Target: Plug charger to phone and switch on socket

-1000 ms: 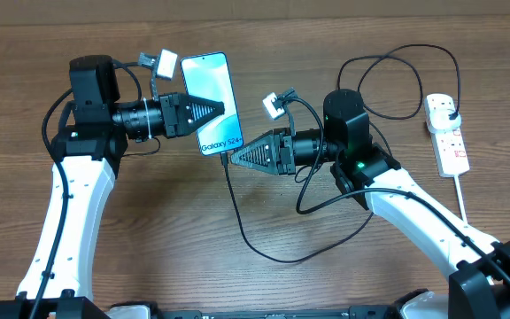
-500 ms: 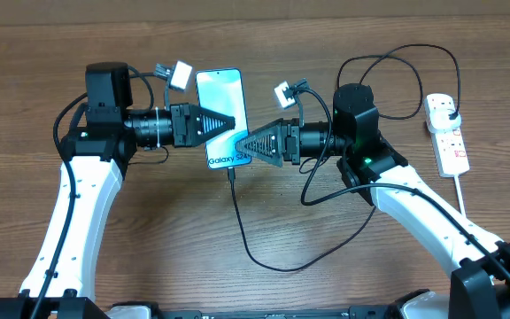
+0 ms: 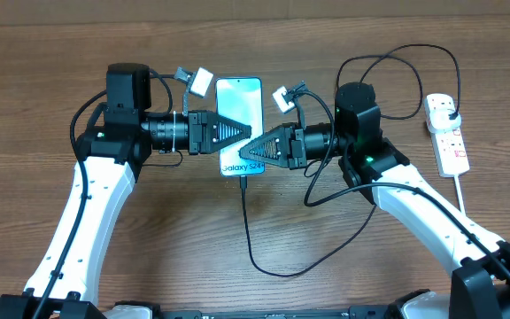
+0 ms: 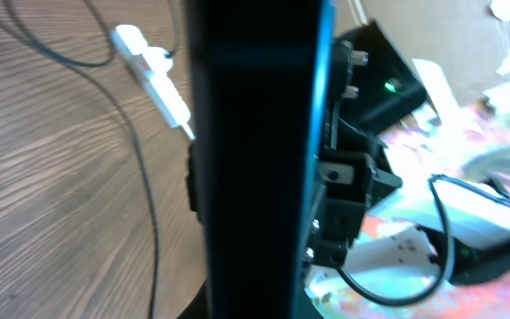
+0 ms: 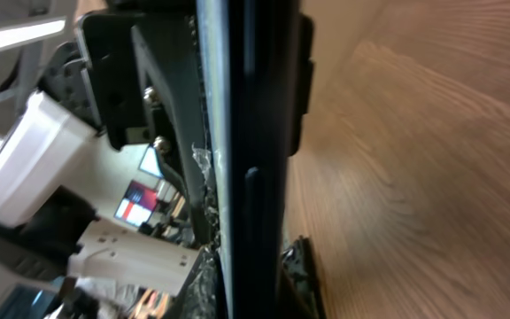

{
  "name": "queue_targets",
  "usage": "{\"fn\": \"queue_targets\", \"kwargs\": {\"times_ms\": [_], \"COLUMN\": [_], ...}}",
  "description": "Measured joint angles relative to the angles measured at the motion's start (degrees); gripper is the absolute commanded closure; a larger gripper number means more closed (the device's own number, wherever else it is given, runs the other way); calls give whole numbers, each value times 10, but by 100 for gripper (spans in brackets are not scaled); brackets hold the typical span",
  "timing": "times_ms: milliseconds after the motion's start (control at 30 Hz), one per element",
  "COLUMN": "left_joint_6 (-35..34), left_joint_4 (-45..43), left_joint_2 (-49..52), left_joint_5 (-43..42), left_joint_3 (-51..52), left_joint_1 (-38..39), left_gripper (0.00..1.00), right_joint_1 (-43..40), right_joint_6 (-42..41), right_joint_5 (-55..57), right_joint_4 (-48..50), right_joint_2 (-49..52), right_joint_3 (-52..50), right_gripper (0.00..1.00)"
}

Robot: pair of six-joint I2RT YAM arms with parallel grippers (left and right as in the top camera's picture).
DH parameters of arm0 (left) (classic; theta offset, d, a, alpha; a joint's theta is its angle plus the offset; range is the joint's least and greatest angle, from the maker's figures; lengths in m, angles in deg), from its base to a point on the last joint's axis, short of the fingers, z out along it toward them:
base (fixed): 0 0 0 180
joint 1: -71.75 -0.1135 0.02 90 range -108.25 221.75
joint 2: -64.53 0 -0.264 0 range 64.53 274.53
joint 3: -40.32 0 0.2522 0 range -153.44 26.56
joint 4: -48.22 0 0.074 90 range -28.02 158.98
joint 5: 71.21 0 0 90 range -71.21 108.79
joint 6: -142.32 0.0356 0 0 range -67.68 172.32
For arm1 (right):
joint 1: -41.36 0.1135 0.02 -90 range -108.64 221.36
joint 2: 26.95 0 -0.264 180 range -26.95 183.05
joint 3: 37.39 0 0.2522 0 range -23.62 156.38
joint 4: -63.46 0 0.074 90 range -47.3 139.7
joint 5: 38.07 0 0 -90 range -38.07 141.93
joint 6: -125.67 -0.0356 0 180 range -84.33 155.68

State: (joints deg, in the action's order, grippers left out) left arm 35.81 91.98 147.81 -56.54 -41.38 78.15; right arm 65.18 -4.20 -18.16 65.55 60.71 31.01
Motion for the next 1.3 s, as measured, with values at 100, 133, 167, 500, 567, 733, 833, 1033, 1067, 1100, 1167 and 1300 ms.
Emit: {"fn": "queue_targets", "kwargs": {"times_ms": [100, 133, 167, 500, 567, 733, 833, 1033, 1067, 1100, 1167, 1300], "left_joint_6": [3, 2, -1, -17, -17, -17, -17, -17, -17, -17, -17, -17], "left_joint_4": [0, 1, 1, 2, 2, 12, 17, 17, 17, 17, 17, 17], "left_joint_2": [0, 0, 0, 0, 0, 0, 0, 0, 0, 0, 0, 0], "left_joint_5": [11, 24, 38, 195, 226, 326, 391, 483, 491, 499, 509, 521], "left_joint_3": [0, 0, 0, 0, 0, 0, 0, 0, 0, 0, 0, 0], "left_joint_1": [0, 2, 3, 0, -5, -12, -12, -12, -12, -12, -12, -12], "left_gripper": [64, 54, 45, 0, 0, 1, 0, 0, 0, 0, 0, 0], "right_joint_1": [1, 2, 2, 3, 3, 3, 3, 3, 3, 3, 3, 3], "right_joint_6": [2, 3, 2, 55, 78, 133, 156, 176, 177, 178, 179, 181], "right_joint_5": [0, 6, 7, 72, 111, 219, 269, 319, 323, 326, 330, 335], "right_joint_4": [0, -3, -7, -175, -232, -356, -391, -389, -383, -377, -366, -355], "right_joint_2": [0, 0, 0, 0, 0, 4, 21, 80, 90, 98, 119, 164], "right_joint_3": [0, 0, 0, 1, 1, 1, 1, 1, 1, 1, 1, 1], "right_gripper": [96, 96, 96, 96, 96, 96, 96, 96, 96, 96, 96, 96]}}
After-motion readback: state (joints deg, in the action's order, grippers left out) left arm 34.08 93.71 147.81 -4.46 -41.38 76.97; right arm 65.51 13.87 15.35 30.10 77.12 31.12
